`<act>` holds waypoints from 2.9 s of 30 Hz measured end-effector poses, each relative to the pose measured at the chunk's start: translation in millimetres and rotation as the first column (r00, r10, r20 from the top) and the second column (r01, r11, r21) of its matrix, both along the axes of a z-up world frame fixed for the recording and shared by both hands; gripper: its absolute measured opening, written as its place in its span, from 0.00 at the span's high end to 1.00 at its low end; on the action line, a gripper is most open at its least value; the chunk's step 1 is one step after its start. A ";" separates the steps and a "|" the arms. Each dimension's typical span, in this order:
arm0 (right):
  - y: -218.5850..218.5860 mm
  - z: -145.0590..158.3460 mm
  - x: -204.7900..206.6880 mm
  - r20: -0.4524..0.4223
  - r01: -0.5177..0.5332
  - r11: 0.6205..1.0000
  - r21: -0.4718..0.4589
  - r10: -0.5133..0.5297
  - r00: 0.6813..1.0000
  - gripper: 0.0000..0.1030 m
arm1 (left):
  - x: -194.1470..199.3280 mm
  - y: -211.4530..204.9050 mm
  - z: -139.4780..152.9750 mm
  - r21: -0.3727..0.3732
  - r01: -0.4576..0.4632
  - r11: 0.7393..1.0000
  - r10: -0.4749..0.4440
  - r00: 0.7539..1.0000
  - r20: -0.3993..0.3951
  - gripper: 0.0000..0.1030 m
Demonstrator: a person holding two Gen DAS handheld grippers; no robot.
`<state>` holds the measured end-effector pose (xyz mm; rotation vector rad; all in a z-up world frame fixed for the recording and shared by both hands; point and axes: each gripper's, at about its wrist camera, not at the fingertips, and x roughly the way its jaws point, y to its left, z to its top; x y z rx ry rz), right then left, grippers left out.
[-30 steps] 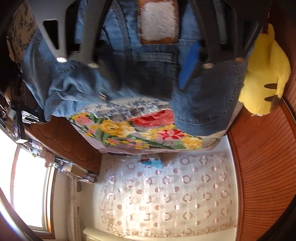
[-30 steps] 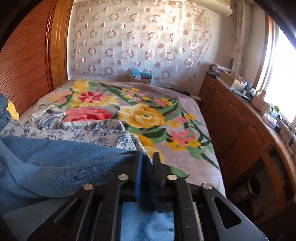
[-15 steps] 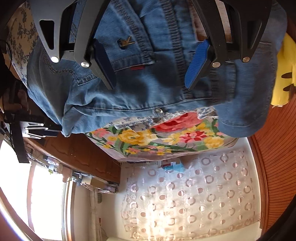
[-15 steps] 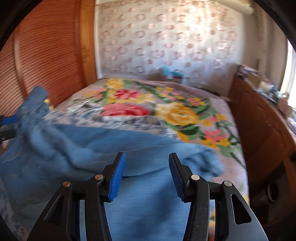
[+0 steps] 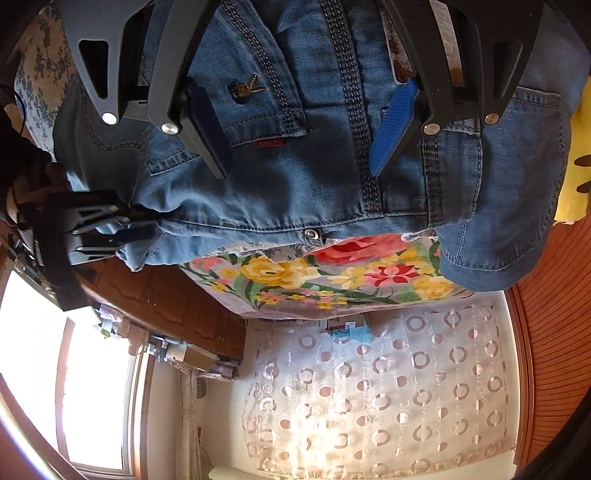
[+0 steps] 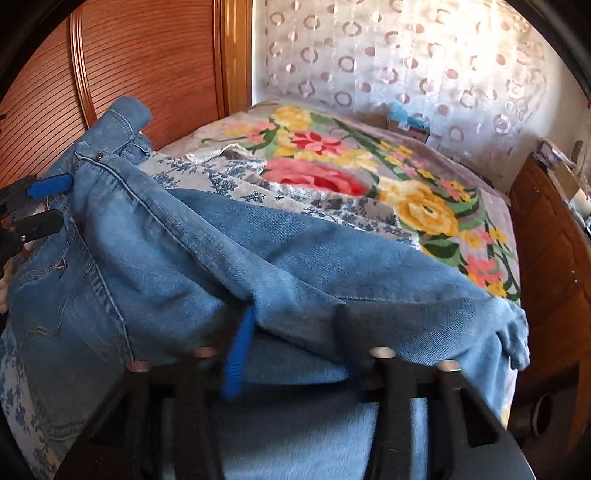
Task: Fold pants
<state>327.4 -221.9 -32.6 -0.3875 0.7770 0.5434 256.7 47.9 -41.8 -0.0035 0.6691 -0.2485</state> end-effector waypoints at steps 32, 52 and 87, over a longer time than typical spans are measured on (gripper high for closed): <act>-43.2 -25.1 -104.8 0.038 0.285 0.936 0.208 -0.298 0.954 0.50 | -77.5 34.0 17.1 0.072 -0.065 0.995 0.064 0.998 0.011 0.25; -2.3 -79.9 -167.7 -0.058 0.258 0.938 0.233 -0.251 0.966 0.50 | -137.6 64.0 -26.8 0.081 -0.120 0.989 0.125 0.990 -0.060 0.25; -12.8 -27.5 -249.7 0.169 0.103 0.937 0.333 -0.166 0.972 0.96 | -188.2 66.3 88.1 0.028 -0.096 0.995 0.090 0.982 0.167 0.83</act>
